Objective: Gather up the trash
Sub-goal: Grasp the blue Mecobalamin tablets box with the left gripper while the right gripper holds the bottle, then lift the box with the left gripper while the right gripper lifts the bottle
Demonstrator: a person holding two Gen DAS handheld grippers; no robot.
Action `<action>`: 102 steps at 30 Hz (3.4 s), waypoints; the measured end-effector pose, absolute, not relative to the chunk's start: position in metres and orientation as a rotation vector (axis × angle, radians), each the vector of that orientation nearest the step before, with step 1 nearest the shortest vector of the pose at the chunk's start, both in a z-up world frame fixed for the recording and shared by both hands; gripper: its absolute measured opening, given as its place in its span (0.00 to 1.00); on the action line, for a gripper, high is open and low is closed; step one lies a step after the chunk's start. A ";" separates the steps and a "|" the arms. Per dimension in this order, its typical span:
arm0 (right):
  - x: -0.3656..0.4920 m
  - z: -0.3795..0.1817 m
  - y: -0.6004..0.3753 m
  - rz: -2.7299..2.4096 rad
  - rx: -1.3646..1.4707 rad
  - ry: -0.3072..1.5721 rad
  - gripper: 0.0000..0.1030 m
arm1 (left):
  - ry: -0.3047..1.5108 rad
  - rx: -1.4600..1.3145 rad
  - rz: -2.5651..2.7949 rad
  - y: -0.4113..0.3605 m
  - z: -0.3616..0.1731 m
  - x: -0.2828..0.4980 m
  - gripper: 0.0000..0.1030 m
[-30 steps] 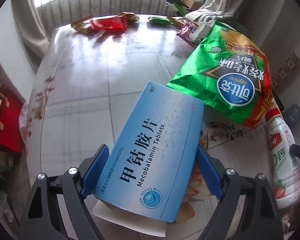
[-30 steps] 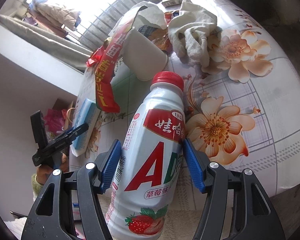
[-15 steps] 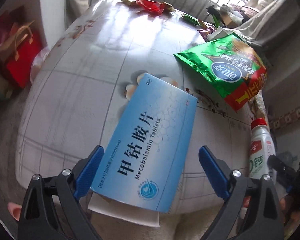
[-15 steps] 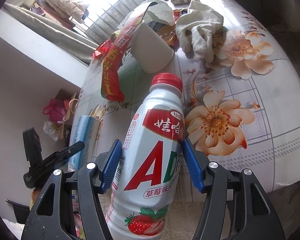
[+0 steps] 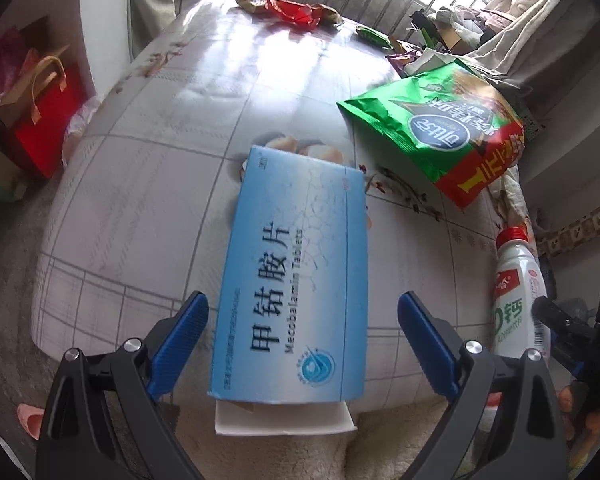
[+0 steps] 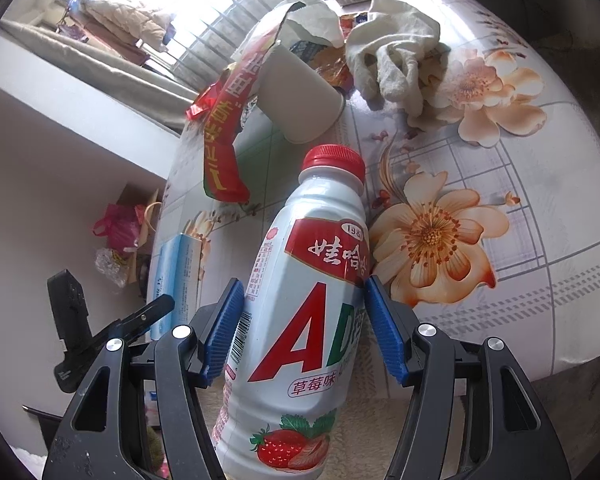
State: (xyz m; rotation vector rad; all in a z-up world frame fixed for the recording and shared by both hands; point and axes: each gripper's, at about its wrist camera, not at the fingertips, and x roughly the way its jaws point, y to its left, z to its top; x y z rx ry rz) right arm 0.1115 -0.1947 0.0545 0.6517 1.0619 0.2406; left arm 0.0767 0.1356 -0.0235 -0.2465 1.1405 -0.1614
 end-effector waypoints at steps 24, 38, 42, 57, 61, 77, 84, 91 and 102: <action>0.123 0.035 -0.213 0.275 0.914 1.088 0.63 | 1.034 -0.028 -0.120 0.115 -0.035 0.089 0.72; 0.120 0.036 -0.210 0.268 0.898 1.082 0.61 | 1.056 -0.022 -0.108 0.120 -0.035 0.090 0.81; 0.119 0.035 -0.209 0.270 0.897 1.080 0.61 | 1.062 -0.044 -0.119 0.124 -0.036 0.091 0.84; 0.119 0.039 -0.200 0.263 0.860 1.073 0.60 | 1.028 -0.059 -0.124 0.126 -0.033 0.089 0.68; 0.117 0.038 -0.202 0.263 0.862 1.072 0.60 | 1.028 -0.070 -0.129 0.126 -0.032 0.089 0.67; 0.110 0.040 -0.213 0.282 0.869 1.061 0.59 | 0.990 -0.027 -0.155 0.110 -0.022 0.080 0.67; 0.109 0.042 -0.211 0.291 0.871 1.061 0.58 | 0.986 -0.018 -0.160 0.108 -0.020 0.077 0.67; 0.109 0.045 -0.207 0.300 0.869 1.060 0.58 | 0.972 -0.007 -0.163 0.106 -0.016 0.074 0.67; 0.104 0.045 -0.205 0.324 0.873 1.048 0.58 | 0.941 0.013 -0.167 0.102 -0.006 0.067 0.67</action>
